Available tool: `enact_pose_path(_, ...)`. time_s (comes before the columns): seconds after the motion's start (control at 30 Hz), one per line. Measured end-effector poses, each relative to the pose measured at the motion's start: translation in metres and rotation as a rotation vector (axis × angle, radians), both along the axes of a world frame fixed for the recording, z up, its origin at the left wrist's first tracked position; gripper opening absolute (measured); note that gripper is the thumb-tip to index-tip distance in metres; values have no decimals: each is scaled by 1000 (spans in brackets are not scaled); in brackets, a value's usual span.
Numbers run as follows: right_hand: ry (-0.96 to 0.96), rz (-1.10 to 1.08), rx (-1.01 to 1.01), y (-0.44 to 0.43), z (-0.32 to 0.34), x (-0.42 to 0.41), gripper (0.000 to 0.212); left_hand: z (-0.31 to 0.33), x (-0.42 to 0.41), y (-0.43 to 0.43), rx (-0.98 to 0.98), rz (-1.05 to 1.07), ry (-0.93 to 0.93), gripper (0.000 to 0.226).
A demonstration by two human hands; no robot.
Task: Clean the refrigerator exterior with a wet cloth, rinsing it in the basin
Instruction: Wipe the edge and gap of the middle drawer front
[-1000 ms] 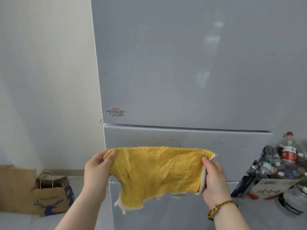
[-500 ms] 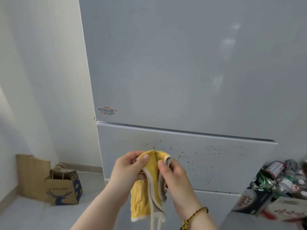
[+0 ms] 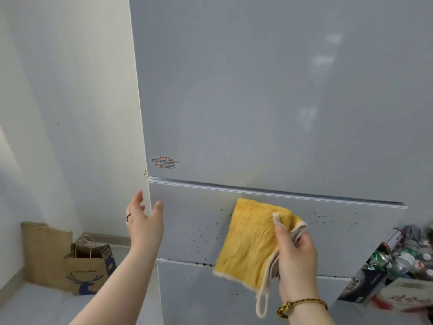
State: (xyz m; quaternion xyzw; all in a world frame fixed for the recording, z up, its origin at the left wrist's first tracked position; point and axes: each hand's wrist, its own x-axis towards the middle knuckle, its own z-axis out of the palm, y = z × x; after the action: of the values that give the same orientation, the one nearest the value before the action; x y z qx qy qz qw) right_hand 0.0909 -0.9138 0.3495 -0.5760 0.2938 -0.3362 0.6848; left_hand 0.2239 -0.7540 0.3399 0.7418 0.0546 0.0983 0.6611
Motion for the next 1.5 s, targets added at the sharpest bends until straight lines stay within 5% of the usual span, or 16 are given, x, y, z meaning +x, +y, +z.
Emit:
enact_pose_path(0.23,-116,-238,-24,-9,6,-10,17,15,29,3,-199,-217,107,39)
enact_pose_path(0.53,-140,-347,-380,-12,23,-1,21,-2,13,21,-88,-196,76,22)
enact_pose_path(0.63,-20,-225,-575,2,24,20,23,-12,-7,33,-128,-197,28,22)
enact_pose_path(0.77,264,-86,-1101,27,11,53,30,-10,-15,39,-198,-241,18,19)
enact_pose_path(1.07,176,222,-1589,88,7,85,43,-20,-17,58,-227,-330,-53,23)
enact_pose_path(1.27,163,23,-1594,-3,-14,53,44,-22,-16,66,-239,-365,-58,30)
enact_pose_path(1.37,111,-88,-1518,15,-23,62,41,-21,-16,71,-238,-435,-54,29)
enact_pose_path(1.5,-63,19,-1673,81,-21,93,34,-21,-11,75,-224,-453,-56,26)
